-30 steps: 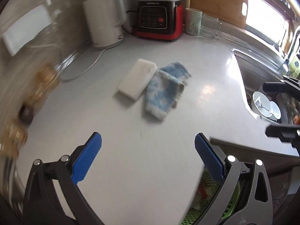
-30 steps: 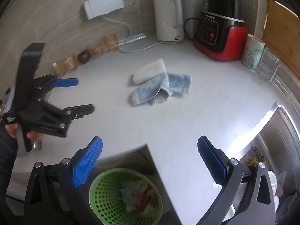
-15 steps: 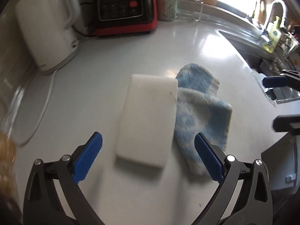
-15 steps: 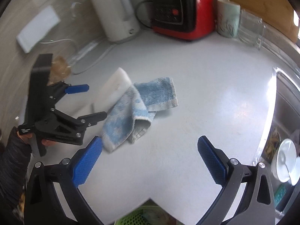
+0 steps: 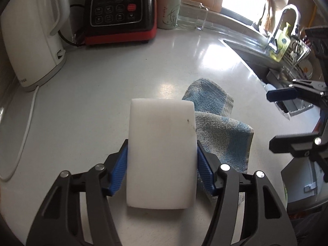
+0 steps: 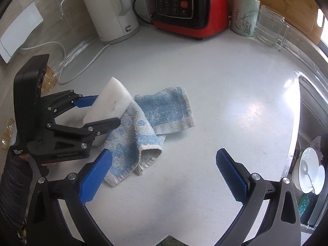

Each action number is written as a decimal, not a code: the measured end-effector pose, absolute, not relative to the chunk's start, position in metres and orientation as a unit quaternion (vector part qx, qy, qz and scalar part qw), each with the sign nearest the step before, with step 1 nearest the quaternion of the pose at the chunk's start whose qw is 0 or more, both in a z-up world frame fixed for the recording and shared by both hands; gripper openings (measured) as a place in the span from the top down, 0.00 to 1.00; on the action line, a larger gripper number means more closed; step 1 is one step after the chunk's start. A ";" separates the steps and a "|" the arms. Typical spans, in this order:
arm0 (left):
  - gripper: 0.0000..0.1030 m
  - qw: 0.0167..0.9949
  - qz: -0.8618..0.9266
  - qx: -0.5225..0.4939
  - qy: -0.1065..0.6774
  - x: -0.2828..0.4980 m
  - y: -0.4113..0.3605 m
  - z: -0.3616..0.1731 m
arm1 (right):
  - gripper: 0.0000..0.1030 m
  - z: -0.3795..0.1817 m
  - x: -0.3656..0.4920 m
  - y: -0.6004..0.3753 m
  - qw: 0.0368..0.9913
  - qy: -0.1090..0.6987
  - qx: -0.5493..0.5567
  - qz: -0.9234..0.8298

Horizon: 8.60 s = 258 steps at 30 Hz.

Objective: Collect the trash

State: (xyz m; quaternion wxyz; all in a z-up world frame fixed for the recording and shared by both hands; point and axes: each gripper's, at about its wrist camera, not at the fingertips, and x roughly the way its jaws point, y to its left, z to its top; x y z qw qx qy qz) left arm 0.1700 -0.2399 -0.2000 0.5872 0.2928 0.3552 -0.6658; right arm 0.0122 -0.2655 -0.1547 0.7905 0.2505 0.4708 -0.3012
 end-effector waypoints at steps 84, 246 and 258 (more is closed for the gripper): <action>0.39 0.701 -0.374 0.166 0.584 -0.198 -0.016 -0.283 | 0.81 -0.119 -0.248 -0.117 0.839 0.525 0.102 -0.094; 0.07 0.939 0.077 -0.030 0.334 -0.082 -0.028 0.049 | 0.02 0.057 -0.056 -0.185 0.945 0.315 -0.028 0.081; 0.07 0.938 0.078 -0.032 0.337 -0.082 -0.028 0.047 | 0.02 0.055 -0.054 -0.179 0.944 0.319 -0.031 0.080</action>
